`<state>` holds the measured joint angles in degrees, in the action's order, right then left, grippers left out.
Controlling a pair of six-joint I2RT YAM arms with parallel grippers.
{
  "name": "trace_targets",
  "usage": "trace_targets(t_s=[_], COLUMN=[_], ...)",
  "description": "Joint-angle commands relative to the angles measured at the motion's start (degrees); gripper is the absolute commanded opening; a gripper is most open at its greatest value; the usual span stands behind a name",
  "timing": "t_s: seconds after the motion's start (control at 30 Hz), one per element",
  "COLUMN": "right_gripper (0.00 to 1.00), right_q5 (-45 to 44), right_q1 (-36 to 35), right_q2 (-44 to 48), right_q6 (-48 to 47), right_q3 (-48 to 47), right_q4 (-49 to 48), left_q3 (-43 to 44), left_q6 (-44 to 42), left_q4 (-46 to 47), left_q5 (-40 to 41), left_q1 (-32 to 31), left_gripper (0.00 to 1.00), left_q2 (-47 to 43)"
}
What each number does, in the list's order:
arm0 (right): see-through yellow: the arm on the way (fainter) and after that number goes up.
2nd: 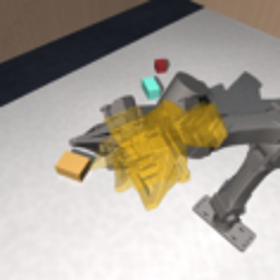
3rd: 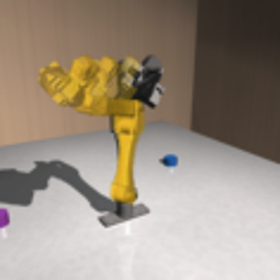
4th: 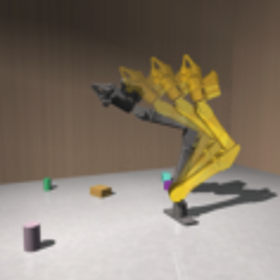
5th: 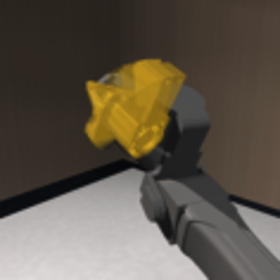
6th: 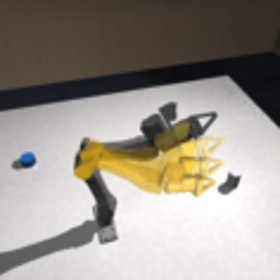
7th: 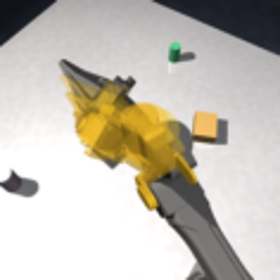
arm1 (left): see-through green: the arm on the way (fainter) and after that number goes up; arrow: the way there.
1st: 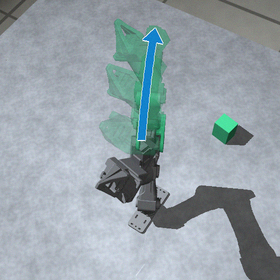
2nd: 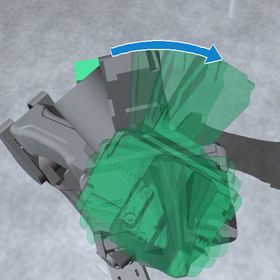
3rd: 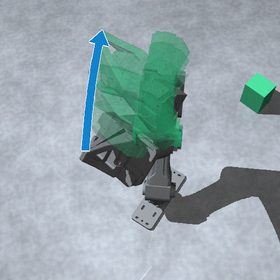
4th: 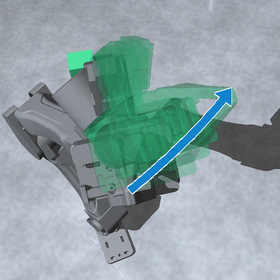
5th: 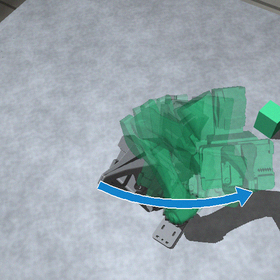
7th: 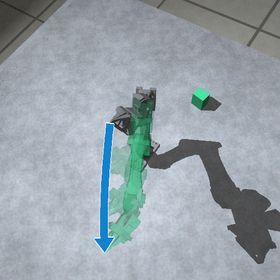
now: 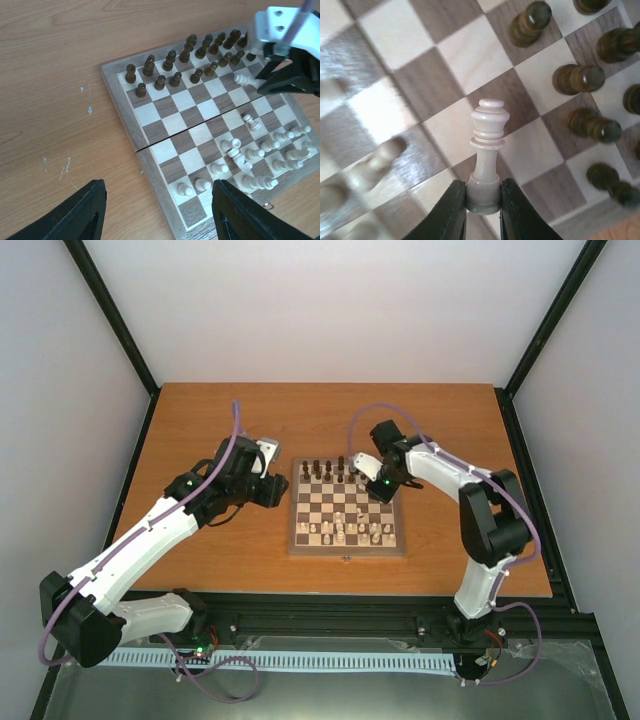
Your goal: Set up the chess pieces on the board
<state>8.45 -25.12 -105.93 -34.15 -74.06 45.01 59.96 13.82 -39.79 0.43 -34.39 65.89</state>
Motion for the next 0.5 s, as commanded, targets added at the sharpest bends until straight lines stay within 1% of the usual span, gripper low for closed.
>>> trace_targets(t_s=[0.0, 0.1, 0.23, 0.37, 0.47], right_gripper=[0.13, 0.13, 0.14, 0.14, 0.14], right_q5=[6.23, 12.41, 18.41, 22.45, 23.53], right_q1=[-0.19, -0.27, -0.28, -0.36, -0.36], right_q2=[9.61, 14.49, 19.93, 24.11, 26.45], right_q6=[2.86, 3.83, 5.06, 5.08, 4.93], right_q3=[2.21, 3.87, 6.08, 8.71, 10.97], right_q4=[1.54, 1.92, 2.88, 2.61, 0.99], left_q3=[0.02, -1.67, -4.93, -4.85, -2.4], left_q6=[5.6, 13.44, 23.23, 27.75, 28.34], left_q4=[3.64, 10.31, 23.67, 32.29, 33.99], left_q5=[-4.22, -12.82, -21.28, -25.71, -27.04], left_q1=[0.82, 0.98, 0.92, 0.55, -1.15], left_gripper=[0.61, 0.61, 0.6, 0.6, 0.6], left_q2=[-0.65, -0.6, 3.2, 9.45, 13.88])
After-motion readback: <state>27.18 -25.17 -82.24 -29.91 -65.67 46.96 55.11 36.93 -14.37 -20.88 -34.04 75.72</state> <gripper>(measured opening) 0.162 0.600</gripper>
